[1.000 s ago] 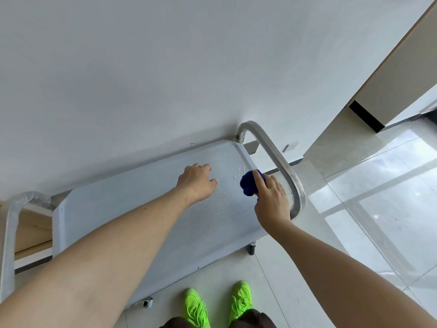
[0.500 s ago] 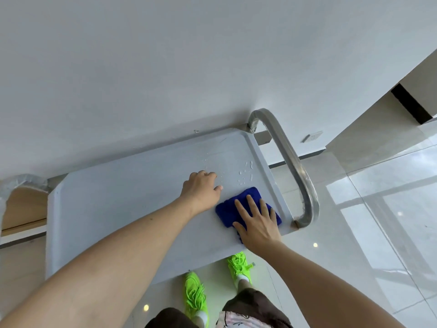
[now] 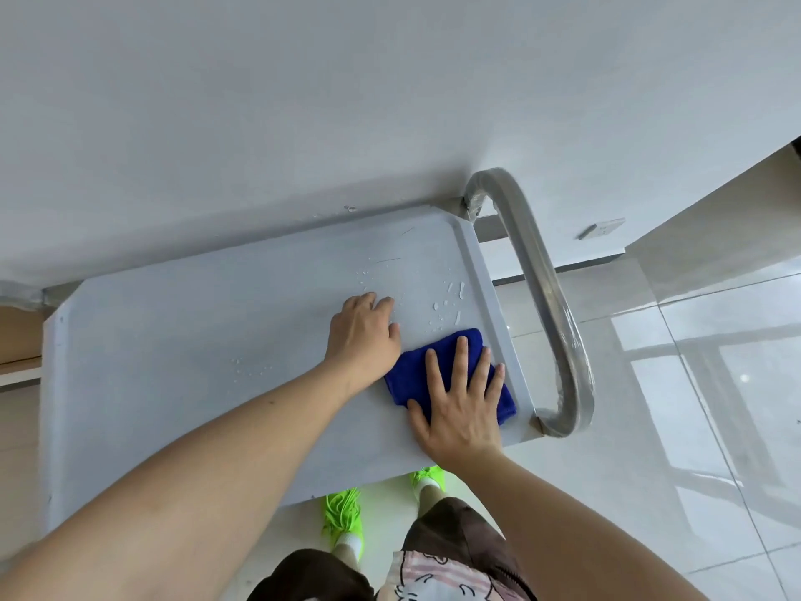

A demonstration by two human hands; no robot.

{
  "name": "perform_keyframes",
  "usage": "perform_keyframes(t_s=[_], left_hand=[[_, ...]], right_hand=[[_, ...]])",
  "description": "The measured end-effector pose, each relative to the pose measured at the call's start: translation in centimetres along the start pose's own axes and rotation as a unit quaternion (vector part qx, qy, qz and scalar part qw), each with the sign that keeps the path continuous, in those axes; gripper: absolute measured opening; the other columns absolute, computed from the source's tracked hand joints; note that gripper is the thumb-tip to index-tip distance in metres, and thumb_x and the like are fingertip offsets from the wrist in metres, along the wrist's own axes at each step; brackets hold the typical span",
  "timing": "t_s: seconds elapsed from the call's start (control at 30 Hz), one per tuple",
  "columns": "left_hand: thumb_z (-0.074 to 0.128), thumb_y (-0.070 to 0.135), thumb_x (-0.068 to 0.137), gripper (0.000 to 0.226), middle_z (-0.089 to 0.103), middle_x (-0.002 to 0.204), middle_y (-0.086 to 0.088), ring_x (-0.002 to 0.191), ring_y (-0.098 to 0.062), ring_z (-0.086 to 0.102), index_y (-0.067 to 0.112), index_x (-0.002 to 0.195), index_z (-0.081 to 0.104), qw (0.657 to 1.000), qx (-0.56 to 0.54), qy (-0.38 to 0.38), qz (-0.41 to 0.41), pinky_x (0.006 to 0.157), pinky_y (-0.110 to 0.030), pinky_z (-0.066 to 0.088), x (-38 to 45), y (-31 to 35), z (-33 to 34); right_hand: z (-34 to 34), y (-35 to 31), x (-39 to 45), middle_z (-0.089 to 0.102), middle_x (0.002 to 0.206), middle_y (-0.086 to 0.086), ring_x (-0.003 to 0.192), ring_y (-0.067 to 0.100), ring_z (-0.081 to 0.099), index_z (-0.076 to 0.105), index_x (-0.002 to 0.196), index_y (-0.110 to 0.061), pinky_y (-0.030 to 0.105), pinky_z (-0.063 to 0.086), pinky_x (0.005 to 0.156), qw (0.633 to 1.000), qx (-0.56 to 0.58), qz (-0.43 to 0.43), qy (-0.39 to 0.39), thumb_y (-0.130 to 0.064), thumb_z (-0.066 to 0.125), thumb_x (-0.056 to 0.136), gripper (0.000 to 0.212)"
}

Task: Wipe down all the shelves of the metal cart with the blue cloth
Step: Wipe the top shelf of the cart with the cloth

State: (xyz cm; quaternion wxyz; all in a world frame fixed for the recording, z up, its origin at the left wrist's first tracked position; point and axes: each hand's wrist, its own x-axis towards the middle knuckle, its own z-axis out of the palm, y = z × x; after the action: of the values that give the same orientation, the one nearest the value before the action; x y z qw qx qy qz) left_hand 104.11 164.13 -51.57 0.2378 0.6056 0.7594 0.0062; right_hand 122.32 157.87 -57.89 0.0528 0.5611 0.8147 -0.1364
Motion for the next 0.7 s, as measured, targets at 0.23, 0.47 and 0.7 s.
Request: perform_keyframes(t_s=[0.23,0.47,0.7], left_hand=[[0.046,0.030,0.095,0.041,0.046,0.145,-0.010,0.132,-0.032,0.035,0.013,0.133,0.051,0.998,0.027,0.051,-0.026,0.106,-0.044,0.035,0.6,-2.2,0.5],[0.046,0.033,0.095,0.050,0.035,0.154,-0.011,0.140,-0.032,0.028,0.017,0.143,0.043,0.998,0.028,0.029,-0.047,0.111,-0.046,0.030,1.0,-3.4,1.1],[0.042,0.047,0.094,0.059,0.025,0.159,-0.008,0.144,-0.033,0.023,0.025,0.148,0.034,0.998,0.034,0.003,-0.049,0.114,-0.047,0.026,0.8,-4.0,1.6]], right_hand=[[-0.1,0.1,2.9,0.013,0.165,0.025,0.147,0.057,0.008,0.031,0.157,-0.025,0.065,0.006,0.120,0.999,0.015,0.006,0.032,-0.070,0.041,0.091,0.080],[-1.1,-0.2,9.0,0.007,0.167,0.022,0.151,0.050,-0.002,0.022,0.159,-0.029,0.058,-0.004,0.122,0.999,0.020,0.019,0.046,-0.070,0.037,0.091,0.081],[-2.6,-1.1,16.4,0.004,0.167,0.023,0.150,0.049,-0.005,0.017,0.160,-0.029,0.060,-0.005,0.121,0.998,0.012,0.041,0.043,-0.070,0.031,0.090,0.082]])
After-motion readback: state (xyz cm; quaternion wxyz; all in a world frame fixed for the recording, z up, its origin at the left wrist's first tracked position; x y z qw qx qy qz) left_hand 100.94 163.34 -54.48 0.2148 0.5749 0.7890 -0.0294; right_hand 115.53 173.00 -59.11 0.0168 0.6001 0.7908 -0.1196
